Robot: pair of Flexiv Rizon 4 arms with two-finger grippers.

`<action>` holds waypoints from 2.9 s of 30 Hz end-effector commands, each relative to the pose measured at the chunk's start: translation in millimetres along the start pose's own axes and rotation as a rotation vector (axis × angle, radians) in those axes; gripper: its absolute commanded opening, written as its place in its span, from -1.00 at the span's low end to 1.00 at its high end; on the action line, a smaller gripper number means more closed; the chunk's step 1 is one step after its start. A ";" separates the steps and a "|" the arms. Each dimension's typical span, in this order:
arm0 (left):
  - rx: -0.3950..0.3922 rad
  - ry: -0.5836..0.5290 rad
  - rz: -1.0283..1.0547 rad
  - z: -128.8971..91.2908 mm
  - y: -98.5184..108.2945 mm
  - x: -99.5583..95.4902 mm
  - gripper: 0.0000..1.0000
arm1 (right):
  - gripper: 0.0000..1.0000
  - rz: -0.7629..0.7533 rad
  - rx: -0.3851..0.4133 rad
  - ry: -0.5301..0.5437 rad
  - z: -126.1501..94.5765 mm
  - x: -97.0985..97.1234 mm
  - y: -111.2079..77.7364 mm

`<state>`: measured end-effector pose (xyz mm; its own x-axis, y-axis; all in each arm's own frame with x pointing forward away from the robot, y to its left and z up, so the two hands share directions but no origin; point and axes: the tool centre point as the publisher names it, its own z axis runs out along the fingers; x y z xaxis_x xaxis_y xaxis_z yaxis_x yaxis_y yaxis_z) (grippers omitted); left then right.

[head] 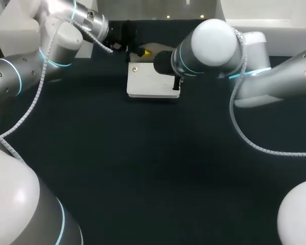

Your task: Pick up the bag, open it, inspect its contents, close it, and place it on the opposite side

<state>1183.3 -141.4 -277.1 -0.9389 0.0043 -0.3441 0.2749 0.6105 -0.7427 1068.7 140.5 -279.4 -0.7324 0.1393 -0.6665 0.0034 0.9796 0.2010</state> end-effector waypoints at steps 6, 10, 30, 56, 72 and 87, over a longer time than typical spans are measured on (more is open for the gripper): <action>-0.028 -0.028 0.029 5.7 2.9 3.7 -1.00 | -1.00 -0.007 0.024 -0.039 -1.6 8.2 3.1; -0.032 -0.036 0.003 11.2 17.7 -10.4 -1.00 | -1.00 -0.012 0.028 -0.074 -0.7 26.2 6.7; -0.009 0.031 0.056 29.3 47.5 -36.9 -1.00 | -0.04 -0.032 0.015 -0.084 34.8 57.4 6.7; 0.002 0.079 0.036 21.9 44.5 -15.4 -1.00 | -0.18 -0.059 0.068 -0.069 69.1 53.0 11.1; -0.002 0.088 0.044 19.1 44.5 -10.9 -1.00 | -0.56 -0.039 0.073 -0.088 71.9 48.0 11.2; 0.007 0.060 0.098 15.6 44.2 -2.9 -1.00 | -1.00 -0.027 0.070 -0.090 70.4 52.4 11.4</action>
<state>1208.3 -128.9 -316.3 -0.9247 0.1240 -0.3600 0.3577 0.6071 -0.7096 1079.2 168.9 -360.0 -0.6720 0.1207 -0.7307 0.0337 0.9906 0.1327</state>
